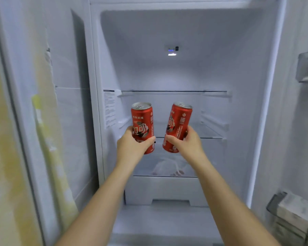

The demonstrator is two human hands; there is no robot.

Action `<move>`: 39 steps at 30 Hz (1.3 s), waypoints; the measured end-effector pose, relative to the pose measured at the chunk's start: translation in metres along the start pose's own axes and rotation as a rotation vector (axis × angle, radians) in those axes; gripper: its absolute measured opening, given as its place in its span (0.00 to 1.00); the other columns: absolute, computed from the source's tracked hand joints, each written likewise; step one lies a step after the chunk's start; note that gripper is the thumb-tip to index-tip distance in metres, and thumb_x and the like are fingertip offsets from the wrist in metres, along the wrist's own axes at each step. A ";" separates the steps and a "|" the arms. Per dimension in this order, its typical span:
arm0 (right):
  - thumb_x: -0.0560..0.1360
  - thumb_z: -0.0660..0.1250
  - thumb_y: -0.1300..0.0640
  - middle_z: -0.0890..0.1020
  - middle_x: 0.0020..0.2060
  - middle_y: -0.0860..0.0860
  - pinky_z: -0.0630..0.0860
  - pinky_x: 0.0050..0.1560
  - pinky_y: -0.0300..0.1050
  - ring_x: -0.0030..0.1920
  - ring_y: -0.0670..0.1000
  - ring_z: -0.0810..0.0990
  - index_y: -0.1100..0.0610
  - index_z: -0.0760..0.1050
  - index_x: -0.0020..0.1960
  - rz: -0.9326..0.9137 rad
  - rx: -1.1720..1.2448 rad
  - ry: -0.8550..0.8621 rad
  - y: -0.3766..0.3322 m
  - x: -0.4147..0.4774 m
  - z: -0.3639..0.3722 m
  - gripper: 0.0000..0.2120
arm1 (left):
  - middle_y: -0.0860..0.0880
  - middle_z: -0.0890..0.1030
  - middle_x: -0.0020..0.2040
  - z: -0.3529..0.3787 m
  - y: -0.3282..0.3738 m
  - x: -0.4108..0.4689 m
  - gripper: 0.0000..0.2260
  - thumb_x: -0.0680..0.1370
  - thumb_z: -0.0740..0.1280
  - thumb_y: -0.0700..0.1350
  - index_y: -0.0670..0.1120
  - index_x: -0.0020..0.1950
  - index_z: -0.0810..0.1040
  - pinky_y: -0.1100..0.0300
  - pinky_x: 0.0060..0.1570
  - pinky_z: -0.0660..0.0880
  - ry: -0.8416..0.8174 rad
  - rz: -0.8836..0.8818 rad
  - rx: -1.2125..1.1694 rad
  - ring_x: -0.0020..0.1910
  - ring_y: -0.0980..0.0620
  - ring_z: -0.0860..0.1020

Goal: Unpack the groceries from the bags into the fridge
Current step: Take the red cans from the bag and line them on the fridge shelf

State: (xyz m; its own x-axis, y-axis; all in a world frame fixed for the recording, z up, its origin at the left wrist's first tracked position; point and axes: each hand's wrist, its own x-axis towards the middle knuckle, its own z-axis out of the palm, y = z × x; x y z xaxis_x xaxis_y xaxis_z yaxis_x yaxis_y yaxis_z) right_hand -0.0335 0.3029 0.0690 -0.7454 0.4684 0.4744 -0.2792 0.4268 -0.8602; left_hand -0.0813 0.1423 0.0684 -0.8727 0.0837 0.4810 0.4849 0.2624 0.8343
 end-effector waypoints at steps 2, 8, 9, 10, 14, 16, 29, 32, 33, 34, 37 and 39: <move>0.71 0.76 0.54 0.80 0.50 0.44 0.73 0.48 0.38 0.48 0.44 0.79 0.50 0.72 0.61 -0.032 -0.039 0.006 0.002 0.024 0.008 0.22 | 0.52 0.80 0.59 0.007 0.000 0.026 0.27 0.69 0.77 0.52 0.51 0.65 0.73 0.51 0.59 0.76 0.021 0.006 0.020 0.56 0.51 0.79; 0.70 0.76 0.55 0.80 0.52 0.48 0.76 0.49 0.44 0.50 0.48 0.79 0.53 0.71 0.61 -0.044 -0.107 -0.008 0.020 0.081 0.036 0.23 | 0.51 0.82 0.56 0.030 -0.008 0.085 0.25 0.67 0.77 0.53 0.50 0.61 0.76 0.51 0.56 0.78 0.064 -0.002 0.107 0.54 0.51 0.81; 0.71 0.76 0.55 0.80 0.52 0.48 0.76 0.49 0.44 0.50 0.48 0.79 0.53 0.70 0.61 -0.042 -0.119 -0.009 0.024 0.088 0.039 0.23 | 0.52 0.82 0.56 0.033 -0.010 0.092 0.25 0.68 0.77 0.53 0.50 0.61 0.76 0.53 0.55 0.78 0.067 -0.008 0.113 0.54 0.52 0.80; 0.71 0.75 0.54 0.80 0.52 0.48 0.75 0.48 0.43 0.50 0.48 0.79 0.53 0.70 0.61 -0.042 -0.130 -0.007 0.027 0.094 0.042 0.23 | 0.52 0.81 0.56 0.037 -0.012 0.098 0.24 0.69 0.77 0.52 0.49 0.62 0.75 0.57 0.54 0.76 0.069 -0.018 0.117 0.54 0.52 0.80; 0.72 0.74 0.54 0.78 0.51 0.47 0.72 0.46 0.41 0.48 0.47 0.76 0.54 0.70 0.63 -0.024 -0.166 0.013 0.035 0.115 0.050 0.23 | 0.50 0.81 0.58 0.046 -0.022 0.120 0.24 0.70 0.76 0.52 0.49 0.63 0.75 0.60 0.49 0.72 0.081 -0.058 0.112 0.54 0.52 0.79; 0.72 0.74 0.53 0.79 0.52 0.47 0.72 0.46 0.40 0.49 0.46 0.76 0.54 0.69 0.63 -0.011 -0.181 0.005 0.038 0.125 0.053 0.24 | 0.51 0.81 0.58 0.050 -0.028 0.130 0.25 0.69 0.76 0.54 0.50 0.63 0.74 0.56 0.53 0.74 0.083 -0.069 0.120 0.55 0.50 0.79; 0.73 0.73 0.51 0.79 0.60 0.50 0.75 0.54 0.46 0.59 0.53 0.79 0.55 0.68 0.66 0.049 -0.204 -0.047 0.053 0.151 0.067 0.26 | 0.48 0.80 0.60 0.066 -0.048 0.153 0.27 0.70 0.76 0.54 0.47 0.65 0.74 0.53 0.55 0.76 0.041 -0.039 0.130 0.57 0.49 0.79; 0.73 0.73 0.50 0.79 0.60 0.50 0.75 0.56 0.48 0.60 0.53 0.78 0.54 0.68 0.67 0.051 -0.231 -0.063 0.056 0.156 0.068 0.26 | 0.48 0.81 0.59 0.068 -0.051 0.157 0.26 0.71 0.75 0.54 0.47 0.65 0.74 0.54 0.53 0.76 0.022 -0.045 0.126 0.57 0.49 0.79; 0.73 0.73 0.50 0.78 0.61 0.51 0.76 0.57 0.49 0.60 0.53 0.78 0.54 0.67 0.67 0.053 -0.238 -0.072 0.058 0.159 0.068 0.27 | 0.48 0.80 0.59 0.069 -0.052 0.158 0.26 0.71 0.75 0.55 0.47 0.65 0.74 0.54 0.54 0.76 0.012 -0.046 0.133 0.57 0.49 0.79; 0.73 0.73 0.50 0.78 0.61 0.51 0.76 0.59 0.50 0.61 0.53 0.78 0.54 0.67 0.68 0.056 -0.244 -0.081 0.057 0.161 0.069 0.27 | 0.48 0.80 0.60 0.070 -0.052 0.159 0.27 0.71 0.75 0.55 0.47 0.66 0.74 0.52 0.55 0.77 0.002 -0.048 0.144 0.57 0.48 0.79; 0.73 0.73 0.50 0.78 0.62 0.51 0.75 0.58 0.50 0.61 0.54 0.77 0.55 0.66 0.68 0.072 -0.254 -0.109 0.057 0.167 0.070 0.28 | 0.48 0.79 0.62 0.067 -0.052 0.162 0.30 0.71 0.75 0.56 0.46 0.68 0.71 0.49 0.59 0.76 -0.028 -0.059 0.155 0.59 0.47 0.78; 0.73 0.73 0.51 0.77 0.61 0.51 0.75 0.57 0.49 0.61 0.54 0.77 0.55 0.65 0.69 0.087 -0.258 -0.151 0.060 0.170 0.069 0.29 | 0.48 0.77 0.64 0.065 -0.055 0.162 0.32 0.71 0.75 0.53 0.46 0.70 0.68 0.50 0.60 0.75 -0.054 -0.084 0.131 0.62 0.46 0.77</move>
State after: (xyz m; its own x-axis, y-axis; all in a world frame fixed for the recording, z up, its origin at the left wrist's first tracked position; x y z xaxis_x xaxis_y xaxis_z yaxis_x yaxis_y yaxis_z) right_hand -0.2193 0.3550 0.0849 -0.8466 0.4001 0.3510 -0.0618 0.5811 -0.8115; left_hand -0.2525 0.2037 0.0831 -0.9135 0.1064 0.3927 0.4014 0.3936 0.8271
